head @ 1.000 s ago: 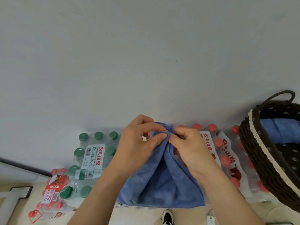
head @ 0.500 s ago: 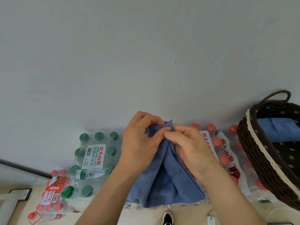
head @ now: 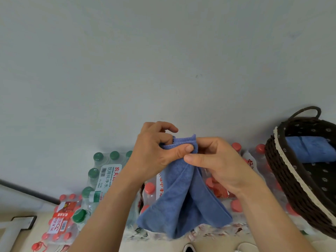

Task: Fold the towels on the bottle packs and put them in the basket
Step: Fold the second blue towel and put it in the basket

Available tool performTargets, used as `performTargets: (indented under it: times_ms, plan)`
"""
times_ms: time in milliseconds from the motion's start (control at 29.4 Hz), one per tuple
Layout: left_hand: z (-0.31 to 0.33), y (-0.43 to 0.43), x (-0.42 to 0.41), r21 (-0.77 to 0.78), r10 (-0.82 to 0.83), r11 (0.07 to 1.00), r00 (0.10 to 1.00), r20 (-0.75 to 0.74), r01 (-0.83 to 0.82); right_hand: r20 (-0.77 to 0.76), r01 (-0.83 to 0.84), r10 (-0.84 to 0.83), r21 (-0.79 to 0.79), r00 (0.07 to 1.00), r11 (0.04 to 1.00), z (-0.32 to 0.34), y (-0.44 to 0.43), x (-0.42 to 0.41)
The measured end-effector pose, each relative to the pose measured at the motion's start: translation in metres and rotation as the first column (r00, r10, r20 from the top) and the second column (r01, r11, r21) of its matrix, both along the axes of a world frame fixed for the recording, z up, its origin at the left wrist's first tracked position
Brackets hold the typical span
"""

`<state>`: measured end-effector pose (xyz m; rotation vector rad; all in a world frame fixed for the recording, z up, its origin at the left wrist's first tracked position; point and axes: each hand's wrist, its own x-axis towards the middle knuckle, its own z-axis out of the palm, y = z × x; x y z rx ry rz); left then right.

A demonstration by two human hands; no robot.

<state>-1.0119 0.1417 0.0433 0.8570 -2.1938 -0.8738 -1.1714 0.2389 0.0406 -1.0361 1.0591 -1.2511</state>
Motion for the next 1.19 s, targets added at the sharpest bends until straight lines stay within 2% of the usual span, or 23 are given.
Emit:
performTargets:
  times_ms: [68, 170, 272, 374, 477, 613, 783, 851, 919, 953, 987, 1021, 1089, 1123, 1191]
  plan:
    - [0.006, -0.002, 0.003, 0.058, -0.068, 0.996, 0.997, 0.029, 0.066, -0.068, 0.028, -0.029, -0.019, 0.997, 0.999, 0.005, 0.0, 0.001]
    - [0.014, -0.005, 0.017, 0.117, -0.114, 0.987, 0.993, 0.007, 0.112, -0.083, 0.181, -0.181, -0.015, 0.98, 0.983, 0.012, -0.004, -0.001]
    - [0.021, -0.007, 0.035, 0.139, -0.061, 0.988, 0.997, -0.041, 0.067, -0.168, 0.376, -0.382, -0.067, 0.909, 0.924, 0.022, -0.008, -0.012]
    - [0.032, -0.002, 0.044, 0.129, -0.015, 0.991, 0.998, -0.063, 0.023, -0.243, 0.438, -0.456, -0.126, 0.857, 0.89, 0.029, -0.006, -0.016]
    - [0.044, 0.009, 0.042, 0.1, 0.003, 0.995, 0.994, -0.112, 0.008, -0.225, 0.469, -0.491, -0.146, 0.842, 0.871, 0.036, 0.002, -0.01]
    - [0.061, 0.023, 0.046, 0.064, -0.023, 0.997, 0.985, -0.173, 0.035, -0.14, 0.474, -0.501, -0.191, 0.854, 0.86, 0.039, 0.014, -0.001]
    - [0.086, 0.031, 0.063, 0.023, -0.04, 0.999, 0.995, -0.09, 0.042, -0.095, 0.485, -0.526, -0.275, 0.845, 0.83, 0.046, 0.026, 0.01]
    - [0.098, 0.037, 0.064, 0.016, -0.061, 0.998, 0.995, 0.079, 0.06, -0.122, 0.468, -0.522, -0.308, 0.844, 0.828, 0.051, 0.03, 0.014]
    - [0.103, 0.043, 0.053, -0.053, -0.054, 0.996, 0.937, 0.346, 0.077, -0.153, 0.427, -0.494, -0.33, 0.856, 0.842, 0.056, 0.033, 0.019]
    - [0.102, 0.046, 0.045, -0.118, -0.031, 0.989, 0.904, 0.427, 0.09, -0.169, 0.414, -0.487, -0.337, 0.857, 0.846, 0.057, 0.034, 0.022]
    - [0.1, 0.049, 0.036, -0.178, -0.016, 0.979, 0.903, 0.43, 0.102, -0.182, 0.409, -0.488, -0.344, 0.854, 0.845, 0.059, 0.035, 0.023]
    - [0.098, 0.051, 0.027, -0.21, -0.02, 0.972, 0.927, 0.374, 0.106, -0.182, 0.415, -0.497, -0.355, 0.848, 0.838, 0.06, 0.035, 0.024]
    - [0.095, 0.055, 0.016, -0.181, -0.09, 0.974, 0.967, 0.238, 0.135, -0.144, 0.422, -0.496, -0.358, 0.856, 0.833, 0.061, 0.038, 0.019]
    - [0.094, 0.057, 0.012, -0.169, -0.131, 0.971, 0.97, 0.204, 0.166, -0.146, 0.388, -0.457, -0.342, 0.878, 0.856, 0.06, 0.041, 0.013]
    - [0.096, 0.061, 0.007, -0.191, -0.195, 0.955, 0.966, 0.172, 0.227, -0.244, 0.204, -0.264, -0.245, 0.933, 0.948, 0.049, 0.049, -0.005]
